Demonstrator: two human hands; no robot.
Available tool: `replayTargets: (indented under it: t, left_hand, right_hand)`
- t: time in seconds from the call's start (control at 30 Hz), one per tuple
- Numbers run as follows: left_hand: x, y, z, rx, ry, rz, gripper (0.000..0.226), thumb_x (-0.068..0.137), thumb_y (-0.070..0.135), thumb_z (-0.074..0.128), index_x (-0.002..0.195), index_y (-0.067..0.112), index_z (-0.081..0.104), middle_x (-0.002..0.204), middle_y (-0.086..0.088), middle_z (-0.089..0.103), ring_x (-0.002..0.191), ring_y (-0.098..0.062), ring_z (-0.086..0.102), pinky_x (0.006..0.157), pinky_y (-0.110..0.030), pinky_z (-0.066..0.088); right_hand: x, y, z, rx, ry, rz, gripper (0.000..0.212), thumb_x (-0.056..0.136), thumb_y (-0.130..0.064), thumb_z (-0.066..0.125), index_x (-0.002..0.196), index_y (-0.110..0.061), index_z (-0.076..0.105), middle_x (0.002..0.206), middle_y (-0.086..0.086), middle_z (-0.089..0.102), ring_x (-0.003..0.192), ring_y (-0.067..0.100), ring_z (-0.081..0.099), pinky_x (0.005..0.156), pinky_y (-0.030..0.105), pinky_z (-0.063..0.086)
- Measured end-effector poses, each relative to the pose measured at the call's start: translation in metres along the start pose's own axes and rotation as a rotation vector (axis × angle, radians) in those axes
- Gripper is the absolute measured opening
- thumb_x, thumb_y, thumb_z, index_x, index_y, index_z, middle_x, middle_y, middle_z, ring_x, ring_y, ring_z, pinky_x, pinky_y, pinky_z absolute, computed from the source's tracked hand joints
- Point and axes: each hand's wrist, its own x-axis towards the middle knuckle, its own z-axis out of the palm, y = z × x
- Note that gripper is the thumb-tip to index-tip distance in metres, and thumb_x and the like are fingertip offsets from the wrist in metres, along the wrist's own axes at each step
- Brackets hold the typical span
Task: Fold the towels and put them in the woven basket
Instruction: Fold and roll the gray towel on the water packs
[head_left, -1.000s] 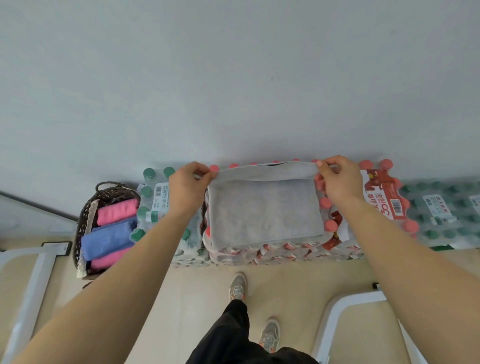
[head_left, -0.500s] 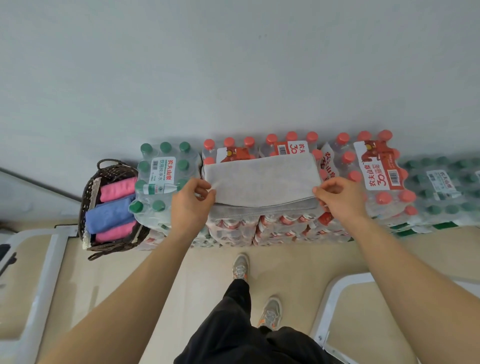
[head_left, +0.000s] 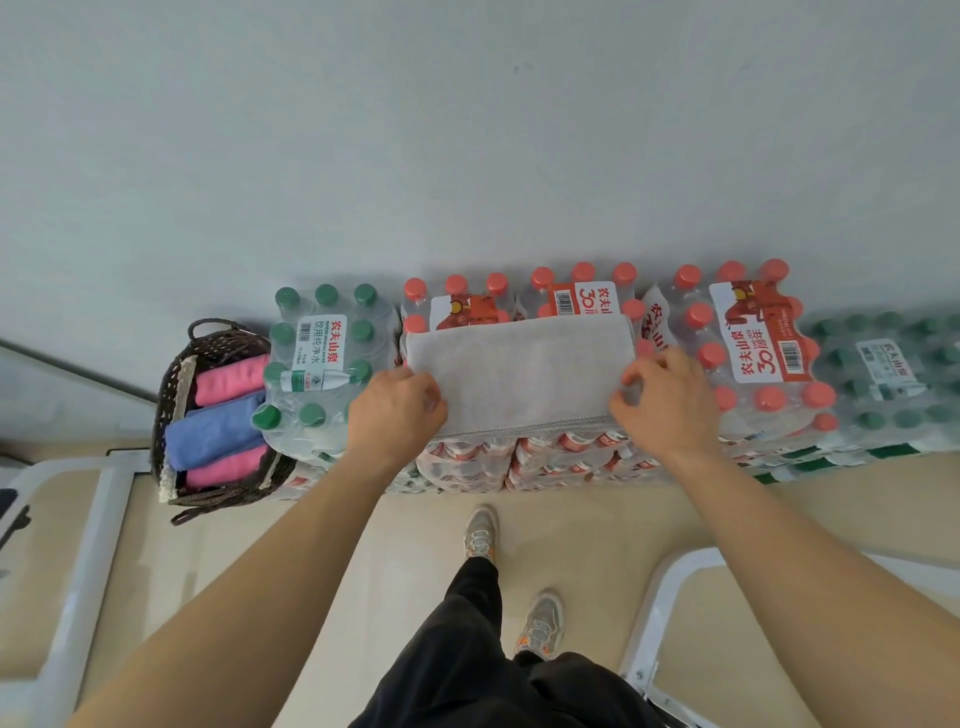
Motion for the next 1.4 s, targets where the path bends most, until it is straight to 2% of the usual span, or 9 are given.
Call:
replayTargets:
  t: [0.2, 0.4, 0.63, 0.73, 0.83, 1.03, 1.17, 1.27, 1.4]
  left_hand:
    - [0.045, 0.037, 0.011, 0.139, 0.057, 0.234, 0.055, 0.087, 0.047, 0.053, 0.137, 0.023, 0.050, 0.138, -0.004, 0.051, 0.130, -0.028, 0.044, 0.103, -0.047, 0.041]
    - [0.064, 0.024, 0.042, 0.194, -0.103, 0.189, 0.073, 0.098, 0.061, 0.019, 0.157, 0.020, 0.010, 0.164, -0.001, 0.009, 0.151, -0.024, 0.006, 0.120, -0.056, 0.008]
    - [0.063, -0.004, 0.051, 0.113, -0.093, 0.135, 0.067, 0.100, 0.060, 0.014, 0.157, 0.025, 0.006, 0.165, 0.003, 0.001, 0.152, -0.023, 0.000, 0.121, -0.050, 0.002]
    - [0.066, -0.003, 0.046, 0.062, -0.003, 0.138, 0.053, 0.101, 0.042, 0.029, 0.149, 0.020, 0.032, 0.158, -0.004, 0.028, 0.146, -0.029, 0.024, 0.118, -0.050, 0.019]
    - [0.077, -0.003, 0.033, 0.102, 0.109, 0.170, 0.040, 0.091, 0.033, 0.047, 0.128, 0.018, 0.055, 0.127, -0.005, 0.056, 0.114, -0.031, 0.053, 0.096, -0.044, 0.040]
    - [0.110, -0.003, 0.001, 0.091, -0.226, 0.094, 0.046, 0.082, 0.049, 0.058, 0.121, 0.024, 0.053, 0.114, -0.001, 0.062, 0.107, -0.026, 0.055, 0.091, -0.040, 0.043]
    - [0.128, -0.004, -0.013, 0.136, -0.433, 0.101, 0.040, 0.085, 0.052, 0.061, 0.115, 0.025, 0.060, 0.109, -0.002, 0.065, 0.104, -0.025, 0.058, 0.089, -0.038, 0.045]
    - [0.139, -0.006, -0.017, 0.001, -0.472, 0.090, 0.030, 0.090, 0.044, 0.062, 0.109, 0.021, 0.065, 0.107, -0.004, 0.066, 0.094, -0.022, 0.058, 0.079, -0.034, 0.046]
    - [0.154, -0.001, -0.021, -0.159, -0.325, -0.021, 0.026, 0.089, 0.044, 0.063, 0.100, 0.022, 0.056, 0.103, -0.002, 0.060, 0.092, -0.023, 0.058, 0.076, -0.035, 0.046]
  right_hand:
    - [0.039, -0.062, 0.012, -0.156, -0.075, -0.304, 0.067, 0.094, -0.047, 0.045, 0.152, -0.019, 0.030, 0.159, 0.008, 0.028, 0.144, 0.029, 0.028, 0.114, 0.046, 0.029]
    - [0.061, -0.069, 0.049, -0.272, -0.216, -0.367, 0.069, 0.100, -0.054, 0.019, 0.158, -0.021, 0.000, 0.166, 0.004, -0.005, 0.153, 0.022, -0.004, 0.123, 0.045, 0.005]
    - [0.062, -0.038, 0.050, -0.245, -0.158, -0.353, 0.068, 0.098, -0.056, 0.013, 0.158, -0.027, 0.003, 0.166, 0.002, 0.003, 0.153, 0.021, 0.000, 0.123, 0.045, 0.005]
    - [0.065, -0.035, 0.045, -0.239, -0.148, -0.364, 0.066, 0.100, -0.052, 0.019, 0.157, -0.021, 0.015, 0.163, 0.005, 0.018, 0.150, 0.025, 0.015, 0.123, 0.045, 0.011]
    - [0.074, -0.035, 0.033, -0.248, -0.079, -0.351, 0.056, 0.098, -0.043, 0.036, 0.146, -0.015, 0.039, 0.145, 0.009, 0.044, 0.131, 0.030, 0.042, 0.113, 0.045, 0.029]
    - [0.111, -0.039, -0.005, -0.284, -0.351, -0.298, 0.038, 0.081, -0.040, 0.056, 0.115, -0.024, 0.055, 0.120, 0.001, 0.057, 0.117, 0.025, 0.048, 0.096, 0.041, 0.038]
    - [0.126, -0.040, -0.017, -0.251, -0.525, -0.264, 0.011, 0.076, -0.036, 0.061, 0.073, -0.031, 0.052, 0.087, -0.004, 0.054, 0.098, 0.024, 0.057, 0.073, 0.033, 0.043]
    - [0.138, -0.037, -0.017, -0.171, -0.512, -0.237, 0.011, 0.081, -0.034, 0.059, 0.089, -0.028, 0.057, 0.100, 0.001, 0.055, 0.102, 0.026, 0.057, 0.074, 0.034, 0.045]
    - [0.153, -0.036, -0.012, -0.255, -0.341, -0.189, 0.044, 0.089, -0.033, 0.053, 0.131, -0.021, 0.050, 0.127, 0.008, 0.054, 0.118, 0.030, 0.051, 0.090, 0.043, 0.048]
